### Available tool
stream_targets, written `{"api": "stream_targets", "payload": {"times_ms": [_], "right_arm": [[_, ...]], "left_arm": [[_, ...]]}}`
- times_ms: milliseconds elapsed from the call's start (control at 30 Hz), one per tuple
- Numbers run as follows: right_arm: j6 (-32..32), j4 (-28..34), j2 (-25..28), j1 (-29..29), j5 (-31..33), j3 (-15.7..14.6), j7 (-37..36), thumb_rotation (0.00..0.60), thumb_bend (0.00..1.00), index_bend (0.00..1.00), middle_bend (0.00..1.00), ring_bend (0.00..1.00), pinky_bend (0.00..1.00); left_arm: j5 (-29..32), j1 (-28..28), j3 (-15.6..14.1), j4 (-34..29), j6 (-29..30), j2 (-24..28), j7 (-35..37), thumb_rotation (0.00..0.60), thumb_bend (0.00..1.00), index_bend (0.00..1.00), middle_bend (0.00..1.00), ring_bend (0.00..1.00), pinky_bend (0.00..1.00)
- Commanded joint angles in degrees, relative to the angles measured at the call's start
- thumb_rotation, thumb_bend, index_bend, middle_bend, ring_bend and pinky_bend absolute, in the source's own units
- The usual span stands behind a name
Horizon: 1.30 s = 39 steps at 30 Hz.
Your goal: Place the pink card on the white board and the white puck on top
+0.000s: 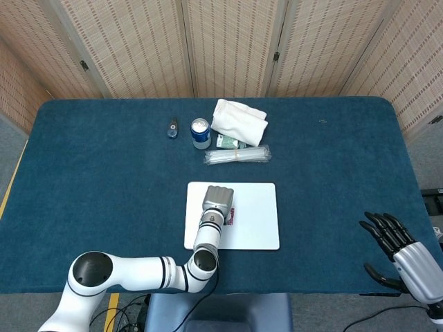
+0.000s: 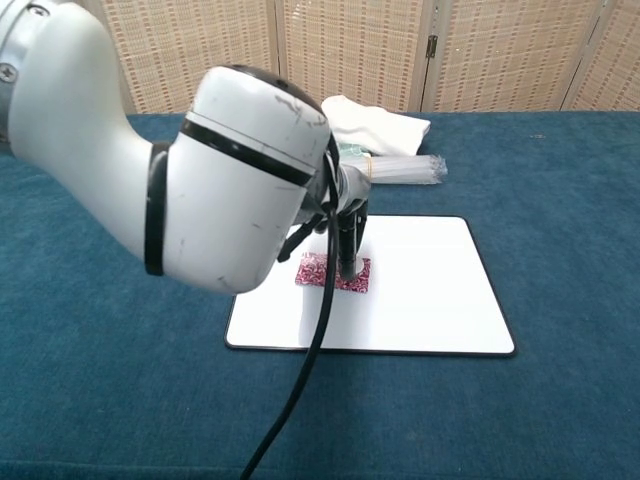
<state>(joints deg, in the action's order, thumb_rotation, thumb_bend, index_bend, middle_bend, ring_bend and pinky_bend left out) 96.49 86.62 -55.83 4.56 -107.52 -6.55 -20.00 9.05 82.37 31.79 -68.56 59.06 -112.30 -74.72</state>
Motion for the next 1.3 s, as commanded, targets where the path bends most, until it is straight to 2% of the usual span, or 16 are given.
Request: {"api": "stream_targets", "payload": {"times_ms": [33, 400, 500, 633, 767, 867, 967, 1033, 1100, 1167, 1267, 1300], "right_arm": [[-0.2, 0.0, 0.0, 0.1, 0.2, 0.1, -0.1, 0.6, 0.25, 0.0, 0.0, 0.0, 0.0], [-0.4, 0.2, 0.0, 0.1, 0.1, 0.2, 0.2, 0.6, 0.25, 0.0, 0.0, 0.0, 0.0], [-0.3, 0.2, -0.1, 0.1, 0.1, 0.2, 0.3, 0.6, 0.25, 0.0, 0.0, 0.0, 0.0], [-0.2, 0.1, 0.0, 0.1, 0.0, 0.2, 0.2, 0.6, 0.25, 0.0, 0.0, 0.0, 0.0], [-0.4, 0.1, -0.1, 0.1, 0.1, 0.2, 0.3, 0.6, 0.25, 0.0, 0.0, 0.0, 0.0], [-0.7, 0.2, -0.1, 0.2, -0.1, 0.1, 0.5, 0.6, 0.25, 0.0, 0.0, 0.0, 0.0], [-1.0, 0.3, -0.1, 0.2, -0.2, 0.0, 0.9, 0.6, 0.25, 0.0, 0.0, 0.0, 0.0], [-1.0, 0.4, -0.2, 0.2, -0.3, 0.0, 1.2, 0.6, 0.25, 0.0, 0.0, 0.0, 0.0], [-0.9, 0.4, -0.2, 0.1, -0.2, 0.0, 1.5, 0.6, 0.25, 0.0, 0.0, 0.0, 0.0], [-0.9, 0.5, -0.3, 0.0, -0.1, 0.0, 1.8, 0.6, 0.25, 0.0, 0.0, 0.0, 0.0], [-1.4, 0.7, -0.5, 0.2, 0.1, 0.2, 2.3, 0.6, 0.25, 0.0, 0.0, 0.0, 0.0], [-1.9, 0.7, -0.7, 0.4, 0.3, 0.3, 2.5, 0.6, 0.25, 0.0, 0.0, 0.0, 0.0]], "left_arm": [[0.4, 0.2, 0.0, 0.4, -0.4, 0.2, -0.2, 0.6, 0.25, 0.58, 1.0, 0.9, 0.99], [1.3, -0.6, -1.1, -0.8, 0.1, 1.6, -0.2, 0.6, 0.25, 0.57, 1.0, 0.9, 0.99], [1.2, -0.9, -1.4, -0.7, -0.3, 1.7, 0.2, 0.6, 0.25, 0.53, 1.0, 0.9, 0.99], [1.0, -1.1, -1.7, -1.3, -0.5, 2.4, 0.2, 0.6, 0.25, 0.43, 1.0, 0.89, 0.99], [1.8, -1.5, -1.5, -4.3, -0.1, 4.0, 0.2, 0.6, 0.25, 0.38, 1.0, 0.89, 0.99], [1.3, -1.8, -1.6, -9.5, 2.2, 6.3, 0.2, 0.6, 0.25, 0.35, 1.0, 0.87, 0.99], [1.4, -2.6, -1.6, -18.9, 6.5, 10.5, -0.3, 0.6, 0.25, 0.31, 1.0, 0.81, 0.96], [1.6, -4.1, -1.1, -27.6, 9.6, 14.9, 0.3, 0.6, 0.25, 0.28, 0.97, 0.75, 0.93], [0.5, -6.7, -1.5, -36.3, 12.5, 19.8, 1.9, 0.588, 0.25, 0.24, 0.89, 0.69, 0.89], [-1.6, -9.3, -3.0, -43.0, 15.5, 23.9, 3.4, 0.559, 0.25, 0.19, 0.77, 0.64, 0.88], [-7.5, -15.0, -7.2, -53.2, 19.9, 30.5, 7.6, 0.532, 0.25, 0.13, 0.61, 0.53, 0.83], [-10.8, -18.0, -9.4, -56.9, 20.5, 33.3, 10.0, 0.53, 0.25, 0.11, 0.56, 0.49, 0.79]]}}
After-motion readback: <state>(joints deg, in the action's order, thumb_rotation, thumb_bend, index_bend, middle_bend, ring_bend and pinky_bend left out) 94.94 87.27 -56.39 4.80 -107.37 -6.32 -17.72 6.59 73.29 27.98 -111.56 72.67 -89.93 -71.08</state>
